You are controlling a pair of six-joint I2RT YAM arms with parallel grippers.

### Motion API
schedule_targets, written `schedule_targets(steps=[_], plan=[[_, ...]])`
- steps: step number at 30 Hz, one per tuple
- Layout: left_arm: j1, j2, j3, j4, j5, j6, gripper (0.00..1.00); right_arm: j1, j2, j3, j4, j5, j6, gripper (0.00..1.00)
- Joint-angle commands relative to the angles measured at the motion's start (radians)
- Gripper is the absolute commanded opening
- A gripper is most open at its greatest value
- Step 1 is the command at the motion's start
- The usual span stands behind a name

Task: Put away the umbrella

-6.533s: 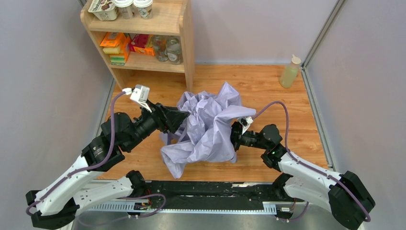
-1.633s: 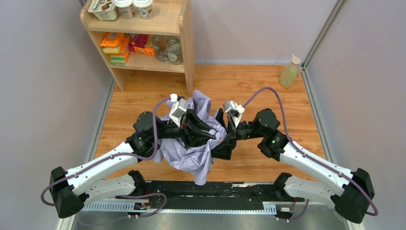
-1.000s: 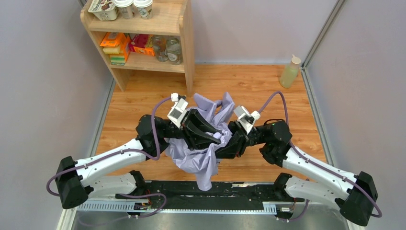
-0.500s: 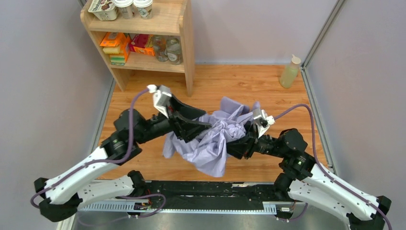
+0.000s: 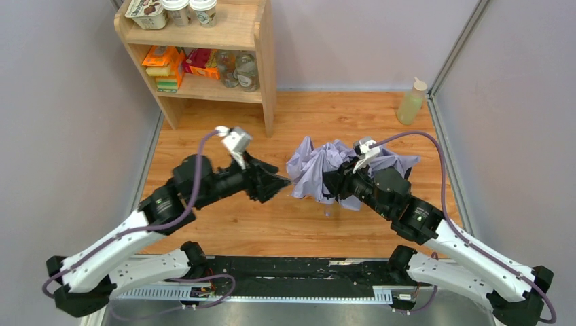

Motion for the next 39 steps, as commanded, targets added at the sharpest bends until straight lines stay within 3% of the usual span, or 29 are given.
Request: schedule_targets(steps=[1, 5, 7, 10, 11, 13, 15, 17, 18, 20, 21, 25, 30, 34, 35, 36, 37, 39], plan=[[-0.003, 0.206, 0.008, 0.093, 0.219, -0.005, 0.68, 0.0, 0.002, 0.091, 0.036, 0.04, -0.051, 0.0], [-0.001, 0.316, 0.045, 0.05, 0.131, 0.033, 0.65, 0.0, -0.015, 0.091, 0.033, -0.063, -0.088, 0.0], [0.0, 0.35, 0.082, -0.015, 0.045, 0.076, 0.49, -0.003, -0.039, 0.085, 0.025, -0.135, -0.109, 0.0], [0.012, 0.344, 0.082, -0.066, -0.029, 0.14, 0.07, -0.009, -0.09, 0.063, 0.01, -0.294, -0.155, 0.0], [0.023, 0.312, 0.07, -0.06, -0.029, 0.147, 0.01, -0.009, -0.111, 0.059, -0.009, -0.313, -0.166, 0.0], [0.029, 0.232, 0.005, -0.012, -0.002, 0.182, 0.0, -0.013, -0.148, 0.051, -0.039, -0.354, -0.186, 0.0], [0.032, 0.133, -0.076, 0.056, 0.148, 0.228, 0.12, -0.016, -0.189, 0.037, -0.055, -0.388, -0.195, 0.0], [0.031, 0.031, -0.142, 0.085, 0.228, 0.234, 0.33, -0.018, -0.213, 0.025, -0.05, -0.446, -0.197, 0.0], [0.032, -0.038, -0.177, 0.107, 0.233, 0.219, 0.53, -0.018, -0.219, 0.019, -0.036, -0.489, -0.198, 0.0], [0.032, -0.113, -0.217, 0.136, 0.227, 0.175, 0.65, -0.018, -0.214, 0.016, -0.018, -0.543, -0.191, 0.0], [0.032, -0.132, -0.228, 0.144, 0.232, 0.162, 0.66, -0.019, -0.208, 0.016, -0.009, -0.567, -0.195, 0.0], [0.031, -0.114, -0.187, 0.151, 0.288, 0.067, 0.66, -0.019, -0.173, 0.017, 0.033, -0.63, -0.186, 0.0], [0.032, -0.009, -0.131, 0.161, 0.442, 0.022, 0.67, -0.018, -0.131, 0.034, 0.042, -0.6, -0.168, 0.0], [0.029, 0.024, -0.139, 0.144, 0.408, 0.013, 0.68, -0.018, -0.121, 0.04, 0.071, -0.629, -0.145, 0.0], [0.029, 0.037, -0.14, 0.156, 0.42, 0.013, 0.63, -0.018, -0.119, 0.04, 0.076, -0.635, -0.14, 0.0], [0.029, 0.041, -0.13, 0.157, 0.429, 0.021, 0.48, -0.018, -0.118, 0.037, 0.076, -0.637, -0.14, 0.0], [0.029, 0.054, -0.122, 0.139, 0.422, 0.027, 0.41, -0.019, -0.116, 0.036, 0.074, -0.637, -0.139, 0.0], [0.029, 0.058, -0.079, 0.049, 0.367, 0.074, 0.12, -0.018, -0.121, 0.031, 0.059, -0.631, -0.14, 0.0]])
